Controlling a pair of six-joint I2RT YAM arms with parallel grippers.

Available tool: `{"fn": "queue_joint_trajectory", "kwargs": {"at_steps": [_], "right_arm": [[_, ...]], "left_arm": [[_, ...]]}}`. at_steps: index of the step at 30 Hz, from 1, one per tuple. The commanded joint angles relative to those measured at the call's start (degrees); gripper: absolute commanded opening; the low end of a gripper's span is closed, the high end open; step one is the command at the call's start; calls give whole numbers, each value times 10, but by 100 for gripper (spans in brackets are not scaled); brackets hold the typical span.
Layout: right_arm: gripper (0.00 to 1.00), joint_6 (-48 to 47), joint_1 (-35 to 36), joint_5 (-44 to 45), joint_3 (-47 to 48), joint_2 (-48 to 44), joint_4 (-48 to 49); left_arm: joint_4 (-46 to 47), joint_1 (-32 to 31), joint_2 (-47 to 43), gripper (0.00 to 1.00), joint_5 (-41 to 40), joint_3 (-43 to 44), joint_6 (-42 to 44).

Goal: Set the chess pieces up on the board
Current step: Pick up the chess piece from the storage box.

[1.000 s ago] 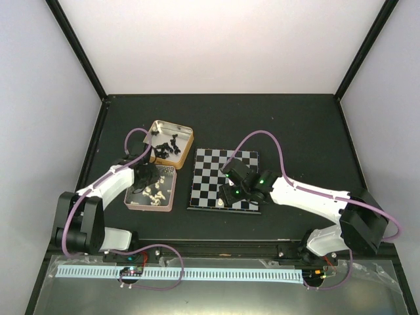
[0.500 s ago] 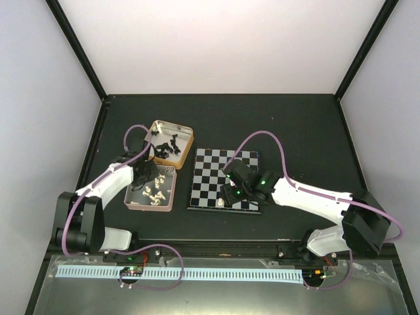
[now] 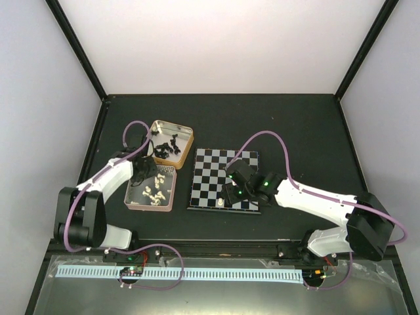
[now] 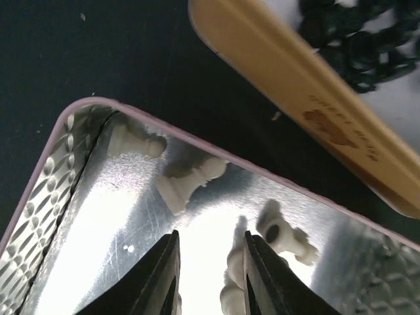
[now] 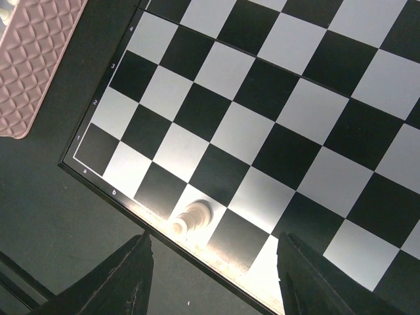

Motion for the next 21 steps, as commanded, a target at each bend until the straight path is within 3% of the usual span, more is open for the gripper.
{"fn": "queue_joint_trajectory", "kwargs": {"at_steps": [1, 10, 21], "right_arm": [[52, 8, 3, 21, -15, -19, 8], [53, 3, 3, 22, -13, -18, 7], [52, 5, 3, 22, -13, -19, 7]], "left_arm": [[21, 20, 37, 30, -6, 12, -5], [27, 32, 64, 38, 5, 16, 18], [34, 33, 101, 34, 47, 18, 54]]}}
